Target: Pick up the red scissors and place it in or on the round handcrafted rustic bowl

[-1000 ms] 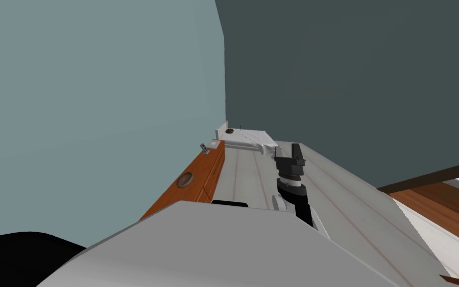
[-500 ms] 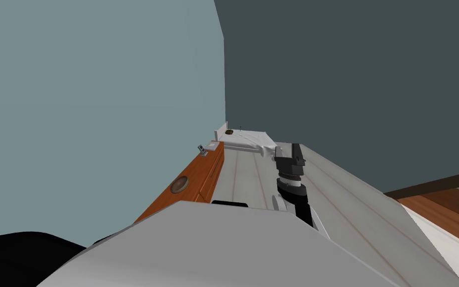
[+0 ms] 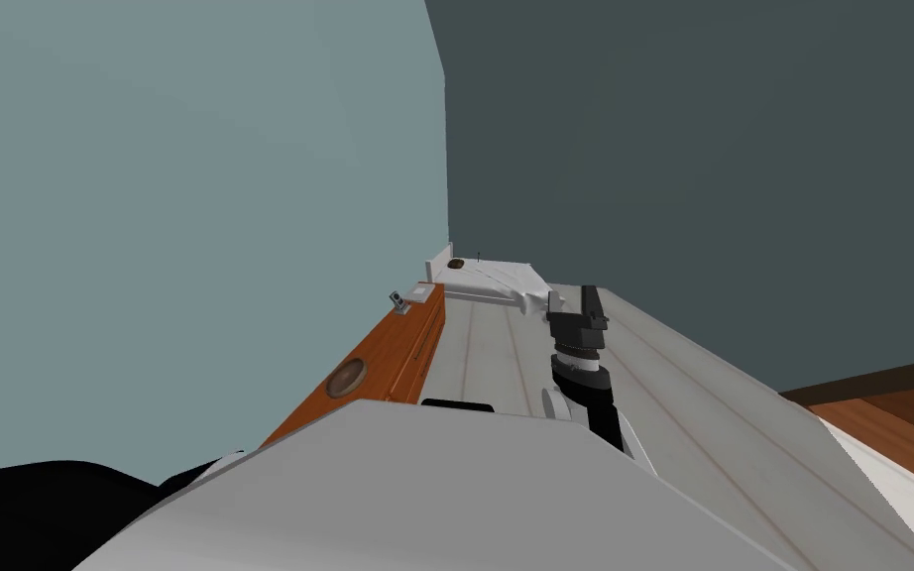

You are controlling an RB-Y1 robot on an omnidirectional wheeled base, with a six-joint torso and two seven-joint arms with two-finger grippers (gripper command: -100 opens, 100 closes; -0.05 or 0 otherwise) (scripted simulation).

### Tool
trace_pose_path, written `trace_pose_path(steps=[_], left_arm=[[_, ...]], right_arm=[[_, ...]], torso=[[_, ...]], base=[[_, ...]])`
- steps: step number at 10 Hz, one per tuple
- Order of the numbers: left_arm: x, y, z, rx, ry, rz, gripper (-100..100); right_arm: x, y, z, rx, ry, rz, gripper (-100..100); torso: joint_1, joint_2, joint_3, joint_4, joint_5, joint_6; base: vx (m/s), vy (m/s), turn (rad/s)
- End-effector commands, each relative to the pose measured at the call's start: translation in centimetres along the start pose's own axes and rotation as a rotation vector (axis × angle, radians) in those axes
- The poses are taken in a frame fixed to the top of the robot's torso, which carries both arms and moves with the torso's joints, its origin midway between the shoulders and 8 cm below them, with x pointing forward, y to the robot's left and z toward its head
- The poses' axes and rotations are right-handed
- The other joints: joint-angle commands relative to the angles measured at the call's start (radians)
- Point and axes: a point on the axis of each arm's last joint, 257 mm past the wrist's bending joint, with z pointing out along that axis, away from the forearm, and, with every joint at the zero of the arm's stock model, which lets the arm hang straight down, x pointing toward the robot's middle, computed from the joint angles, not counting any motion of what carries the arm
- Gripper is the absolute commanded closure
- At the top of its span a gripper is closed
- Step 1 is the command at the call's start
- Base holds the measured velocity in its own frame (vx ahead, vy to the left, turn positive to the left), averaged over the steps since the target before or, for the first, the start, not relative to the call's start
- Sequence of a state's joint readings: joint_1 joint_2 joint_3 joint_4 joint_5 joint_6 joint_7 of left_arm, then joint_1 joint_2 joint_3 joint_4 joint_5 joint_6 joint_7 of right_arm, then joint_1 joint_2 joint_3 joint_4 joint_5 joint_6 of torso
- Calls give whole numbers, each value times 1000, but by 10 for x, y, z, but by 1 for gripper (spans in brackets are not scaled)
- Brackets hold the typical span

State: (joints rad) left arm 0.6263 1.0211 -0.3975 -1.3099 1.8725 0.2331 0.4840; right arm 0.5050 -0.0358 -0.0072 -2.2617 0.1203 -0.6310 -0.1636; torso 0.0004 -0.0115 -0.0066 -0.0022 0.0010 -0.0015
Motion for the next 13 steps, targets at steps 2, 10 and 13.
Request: trace_pose_path(steps=[2,10,13], left_arm=[[2,-11,-12,-3,-13,-21,100],[23,-47,-54,17,-15,-125,100],[43,-61,-70,31,5,-145,100]], right_arm=[[0,0,0,0,0,0,0],[0,0,0,0,0,0,0],[0,0,0,0,0,0,0]], torso=[[2,1,0,0,0,0],[5,3,1,1,1,-1],[6,6,4,2,1,0]], base=[[101,-5,-2],[86,24,-44],[12,57,-137]])
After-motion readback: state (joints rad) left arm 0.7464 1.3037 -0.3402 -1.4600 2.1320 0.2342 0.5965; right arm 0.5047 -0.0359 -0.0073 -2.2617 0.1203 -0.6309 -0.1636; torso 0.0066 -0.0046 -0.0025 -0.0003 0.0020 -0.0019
